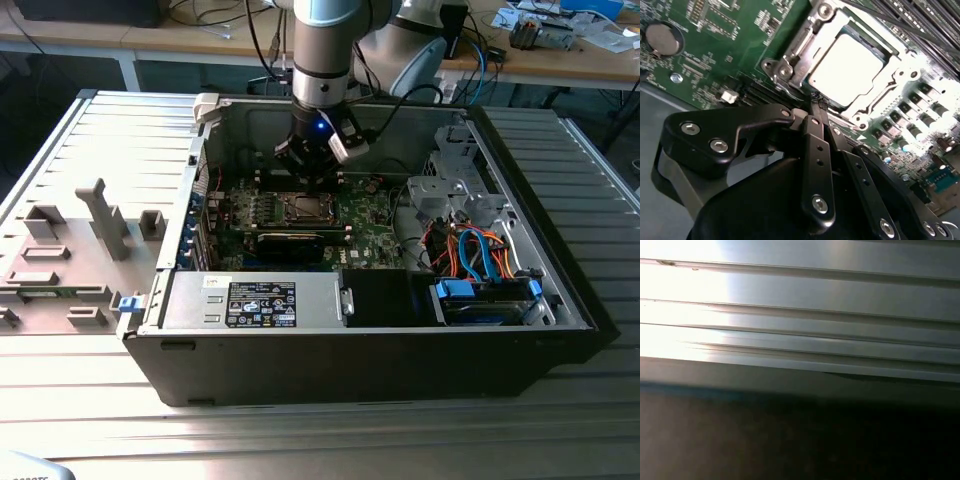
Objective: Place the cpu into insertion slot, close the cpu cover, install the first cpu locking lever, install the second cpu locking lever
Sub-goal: 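Install the first cpu locking lever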
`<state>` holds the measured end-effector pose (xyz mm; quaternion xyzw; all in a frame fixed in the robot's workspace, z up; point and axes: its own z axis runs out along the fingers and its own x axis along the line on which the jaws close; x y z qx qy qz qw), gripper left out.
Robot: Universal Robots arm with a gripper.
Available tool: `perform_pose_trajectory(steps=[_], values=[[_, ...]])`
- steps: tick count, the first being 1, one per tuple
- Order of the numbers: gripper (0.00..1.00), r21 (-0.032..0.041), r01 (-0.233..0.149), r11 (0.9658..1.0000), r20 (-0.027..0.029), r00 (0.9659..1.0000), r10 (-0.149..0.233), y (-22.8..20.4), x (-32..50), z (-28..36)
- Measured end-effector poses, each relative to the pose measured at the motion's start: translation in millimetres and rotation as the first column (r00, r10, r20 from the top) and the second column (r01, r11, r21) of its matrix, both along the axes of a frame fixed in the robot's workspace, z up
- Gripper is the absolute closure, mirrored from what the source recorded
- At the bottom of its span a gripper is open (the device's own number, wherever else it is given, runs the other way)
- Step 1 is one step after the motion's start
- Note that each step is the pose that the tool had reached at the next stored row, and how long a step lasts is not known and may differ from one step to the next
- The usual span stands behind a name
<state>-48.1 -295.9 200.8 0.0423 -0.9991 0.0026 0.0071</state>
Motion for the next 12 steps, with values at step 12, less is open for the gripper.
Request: perform_pose_trajectory(steps=[12], values=[[0.89,0.0024,-0.005,1.0,-0.0017,1.0,0.005,0.5,13.2,0.7]])
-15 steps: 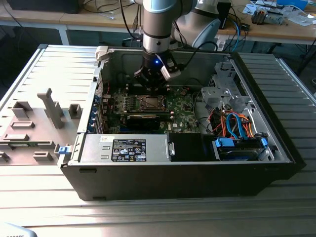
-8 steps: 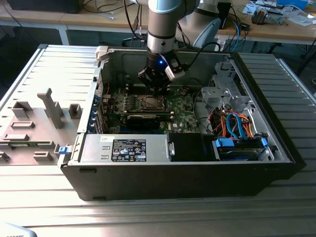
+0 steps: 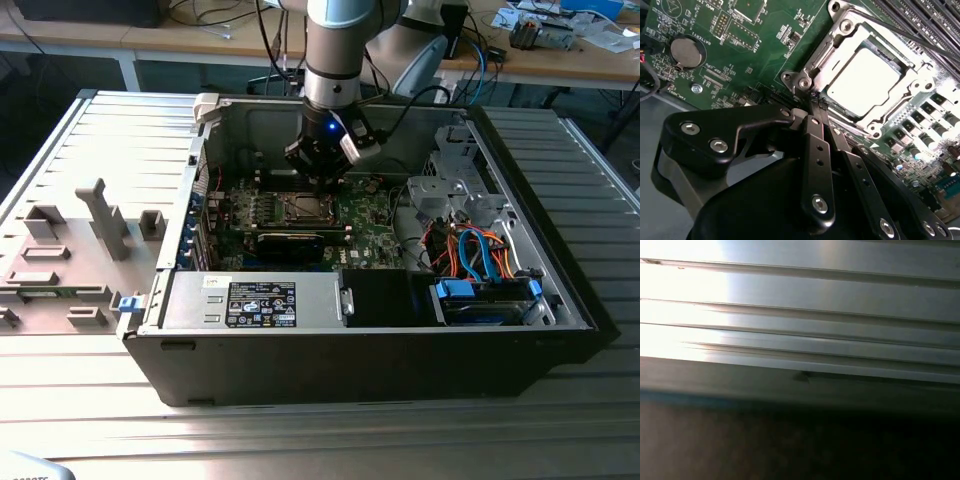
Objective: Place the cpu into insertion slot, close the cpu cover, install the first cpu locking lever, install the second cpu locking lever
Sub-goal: 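Install the first cpu locking lever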
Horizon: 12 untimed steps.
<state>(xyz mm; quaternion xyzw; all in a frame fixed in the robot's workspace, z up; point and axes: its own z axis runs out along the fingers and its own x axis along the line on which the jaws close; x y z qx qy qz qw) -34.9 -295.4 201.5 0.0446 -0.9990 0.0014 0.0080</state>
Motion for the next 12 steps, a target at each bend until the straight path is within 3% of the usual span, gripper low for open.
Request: perform_pose_trajectory(steps=[8,9,12], values=[[0.89,-0.0034,-0.001,1.0,0.0006,1.0,0.001,-0.4,-0.1,22.0],[0.89,-0.0045,-0.001,1.0,0.0006,1.0,0.001,-1.4,-0.2,22.1],[0.89,-0.0096,0.0,1.0,0.0007,1.0,0.0,-11.6,-0.1,22.1]])
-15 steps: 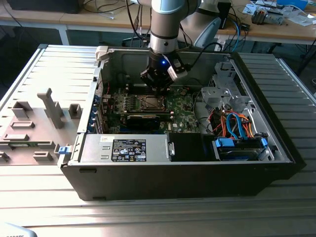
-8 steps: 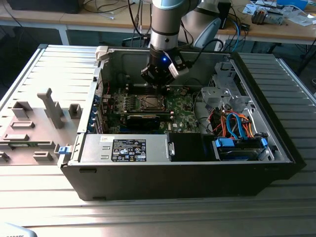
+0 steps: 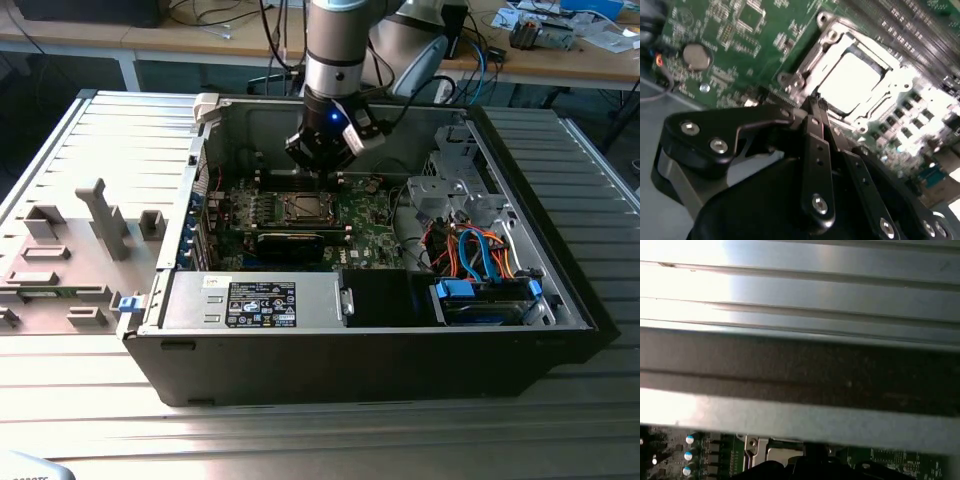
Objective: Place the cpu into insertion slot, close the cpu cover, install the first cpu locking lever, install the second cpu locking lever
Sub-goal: 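Install the first cpu locking lever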
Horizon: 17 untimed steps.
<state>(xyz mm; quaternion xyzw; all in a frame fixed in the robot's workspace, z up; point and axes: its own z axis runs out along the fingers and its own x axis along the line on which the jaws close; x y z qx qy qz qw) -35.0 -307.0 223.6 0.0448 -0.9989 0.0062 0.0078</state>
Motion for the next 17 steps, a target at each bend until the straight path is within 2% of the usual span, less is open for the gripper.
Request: perform_pose_trajectory(steps=[2,4,5,6,8,9,11,13,17], values=[[0.89,-0.007,0.0,1.0,0.0,1.0,0.0,-10.8,0.0,0.0],[0.89,-0.0108,0.0,0.9999,0.0001,1.0,0.0,-16.4,0.0,0.0],[0.89,-0.0151,0.0,0.9999,0.0,1.0,0.0,-22.0,0.0,0.0],[0.89,-0.0183,0.0,0.9998,0.0001,1.0,0.0,-23.8,0.0,0.0],[0.89,-0.0251,0.0,0.9997,0.0,1.0,0.0,-26.4,0.0,0.4],[0.89,-0.0304,0.0,0.9995,0.0,1.0,0.0,-27.0,0.0,3.8],[0.89,-0.0354,0.0,0.9994,0.0008,1.0,0.0,-27.1,-0.1,17.4],[0.89,-0.0384,-0.001,0.9993,0.0014,1.0,0.001,-27.1,-0.1,22.2],[0.89,-0.0398,-0.001,0.9992,0.0016,1.0,0.001,-27.0,-0.1,24.2]])
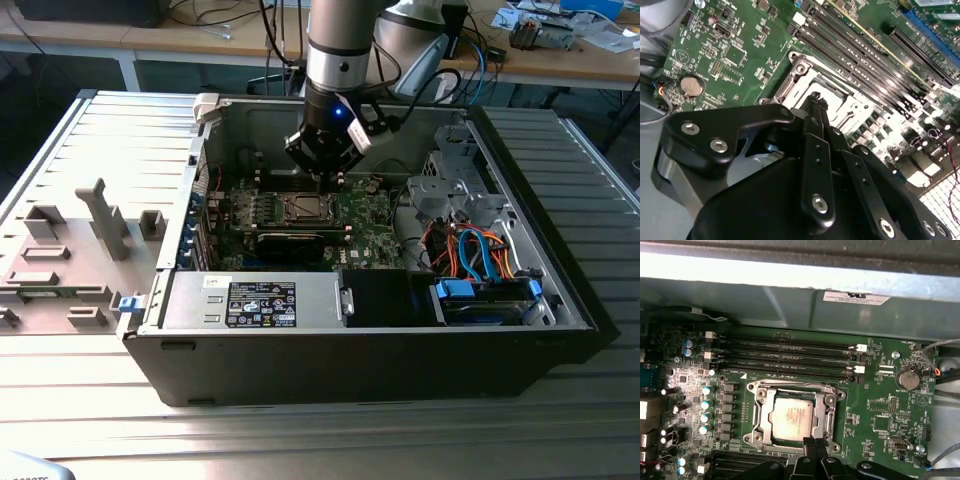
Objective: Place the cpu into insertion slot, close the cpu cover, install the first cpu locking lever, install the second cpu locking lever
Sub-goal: 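Install the first cpu locking lever, then install the second cpu locking lever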
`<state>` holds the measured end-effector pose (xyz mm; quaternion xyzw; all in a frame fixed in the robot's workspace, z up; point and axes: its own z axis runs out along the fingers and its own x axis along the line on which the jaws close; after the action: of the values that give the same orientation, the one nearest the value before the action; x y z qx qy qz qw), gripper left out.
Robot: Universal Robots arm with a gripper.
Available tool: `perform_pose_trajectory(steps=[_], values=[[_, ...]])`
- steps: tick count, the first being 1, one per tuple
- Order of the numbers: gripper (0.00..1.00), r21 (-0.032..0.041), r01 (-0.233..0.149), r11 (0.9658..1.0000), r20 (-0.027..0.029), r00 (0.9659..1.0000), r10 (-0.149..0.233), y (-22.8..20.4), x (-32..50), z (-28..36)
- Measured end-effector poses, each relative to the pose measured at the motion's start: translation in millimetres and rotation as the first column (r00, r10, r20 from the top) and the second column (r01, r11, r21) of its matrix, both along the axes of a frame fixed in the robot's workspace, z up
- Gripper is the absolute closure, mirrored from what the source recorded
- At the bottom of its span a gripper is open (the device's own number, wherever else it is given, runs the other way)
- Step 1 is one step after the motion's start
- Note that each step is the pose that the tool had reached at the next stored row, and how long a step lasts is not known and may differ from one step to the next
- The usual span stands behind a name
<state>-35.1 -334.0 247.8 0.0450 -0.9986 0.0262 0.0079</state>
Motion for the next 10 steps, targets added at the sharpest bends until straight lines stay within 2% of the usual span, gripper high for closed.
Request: perform_pose_trajectory(steps=[10], values=[[0.89,-0.0003,0.0,1.0,-0.0001,1.0,0.0,0.0,0.0,0.8]])
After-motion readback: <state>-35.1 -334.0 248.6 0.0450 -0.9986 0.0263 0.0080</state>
